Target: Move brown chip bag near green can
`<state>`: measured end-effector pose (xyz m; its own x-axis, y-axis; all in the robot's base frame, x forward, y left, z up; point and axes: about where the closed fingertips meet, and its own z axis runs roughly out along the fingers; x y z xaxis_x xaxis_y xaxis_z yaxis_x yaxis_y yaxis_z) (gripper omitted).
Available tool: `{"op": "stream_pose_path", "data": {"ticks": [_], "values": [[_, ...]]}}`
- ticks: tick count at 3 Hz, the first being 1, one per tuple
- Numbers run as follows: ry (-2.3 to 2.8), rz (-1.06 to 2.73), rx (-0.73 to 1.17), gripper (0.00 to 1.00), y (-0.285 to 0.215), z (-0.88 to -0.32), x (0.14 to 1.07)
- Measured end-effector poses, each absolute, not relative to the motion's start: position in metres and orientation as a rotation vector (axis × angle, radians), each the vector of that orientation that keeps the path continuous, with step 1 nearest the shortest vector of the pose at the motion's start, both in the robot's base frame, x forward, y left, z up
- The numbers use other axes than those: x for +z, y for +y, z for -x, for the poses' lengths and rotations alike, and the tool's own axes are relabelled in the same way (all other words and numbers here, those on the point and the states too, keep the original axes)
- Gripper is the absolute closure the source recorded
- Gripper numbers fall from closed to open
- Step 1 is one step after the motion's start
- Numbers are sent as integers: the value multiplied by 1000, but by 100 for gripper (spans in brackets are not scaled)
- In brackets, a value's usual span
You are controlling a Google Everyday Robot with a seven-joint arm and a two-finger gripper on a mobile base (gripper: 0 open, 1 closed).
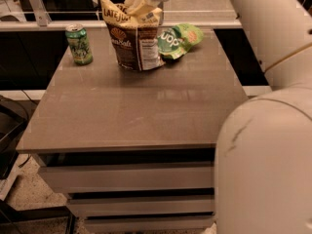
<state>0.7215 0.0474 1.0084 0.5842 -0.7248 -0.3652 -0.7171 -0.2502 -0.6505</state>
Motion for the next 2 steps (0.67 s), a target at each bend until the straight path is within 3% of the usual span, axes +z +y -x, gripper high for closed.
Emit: {"op": "stream_pose_path", "data": {"ticks": [2], "values": [[1086,1997,-20,100,75,-748,1016]]}}
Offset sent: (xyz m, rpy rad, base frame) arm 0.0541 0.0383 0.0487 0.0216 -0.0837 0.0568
